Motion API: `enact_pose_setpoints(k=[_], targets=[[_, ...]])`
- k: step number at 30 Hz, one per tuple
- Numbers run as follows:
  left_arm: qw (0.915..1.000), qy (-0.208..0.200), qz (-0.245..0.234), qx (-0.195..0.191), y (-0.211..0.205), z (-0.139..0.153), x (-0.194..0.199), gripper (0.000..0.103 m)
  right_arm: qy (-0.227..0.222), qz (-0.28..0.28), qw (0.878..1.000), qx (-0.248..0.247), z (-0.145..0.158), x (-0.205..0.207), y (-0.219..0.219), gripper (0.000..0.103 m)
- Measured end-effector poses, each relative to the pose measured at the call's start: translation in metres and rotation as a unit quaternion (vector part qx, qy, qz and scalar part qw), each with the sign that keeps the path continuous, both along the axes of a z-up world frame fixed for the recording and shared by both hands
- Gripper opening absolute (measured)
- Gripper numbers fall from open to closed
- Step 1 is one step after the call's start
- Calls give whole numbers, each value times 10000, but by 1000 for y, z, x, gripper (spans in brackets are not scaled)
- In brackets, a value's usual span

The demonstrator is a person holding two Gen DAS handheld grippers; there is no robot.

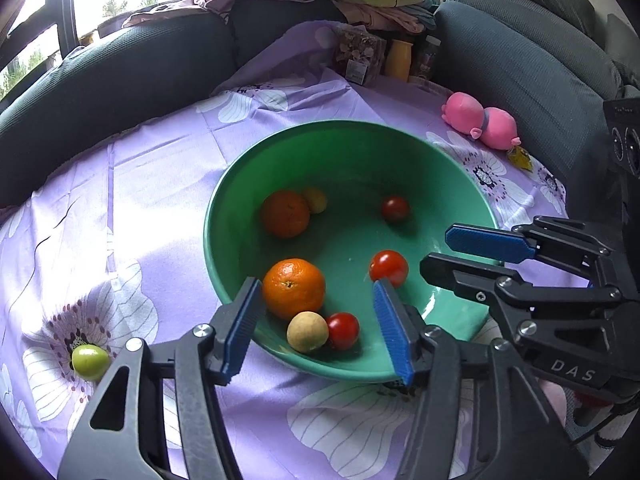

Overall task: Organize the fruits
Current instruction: 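Lower the tomatoes into the bowl and open both tools, then move both tools toward the green fruit on the flower print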

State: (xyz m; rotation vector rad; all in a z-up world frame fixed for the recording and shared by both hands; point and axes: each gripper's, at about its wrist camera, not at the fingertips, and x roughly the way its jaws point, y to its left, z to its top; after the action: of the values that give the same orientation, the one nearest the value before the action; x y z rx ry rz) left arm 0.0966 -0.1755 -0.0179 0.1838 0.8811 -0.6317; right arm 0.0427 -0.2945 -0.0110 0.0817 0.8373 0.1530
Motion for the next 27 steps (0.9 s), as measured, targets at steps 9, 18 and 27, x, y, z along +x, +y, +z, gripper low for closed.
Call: enact_pose_setpoints(k=[9,18,27], targets=[[9990,-272,353,-63,27,17,-19,79,-172,-59,9998,100,13,-15,-2,33],[9955,-368,868,-69,66,20,-40,88,-395,193,9989,131,26,-32,16,42],[9891,-190,1425,-317,119,13,-51,90,-471,841,9953,88,33,-44,60,42]])
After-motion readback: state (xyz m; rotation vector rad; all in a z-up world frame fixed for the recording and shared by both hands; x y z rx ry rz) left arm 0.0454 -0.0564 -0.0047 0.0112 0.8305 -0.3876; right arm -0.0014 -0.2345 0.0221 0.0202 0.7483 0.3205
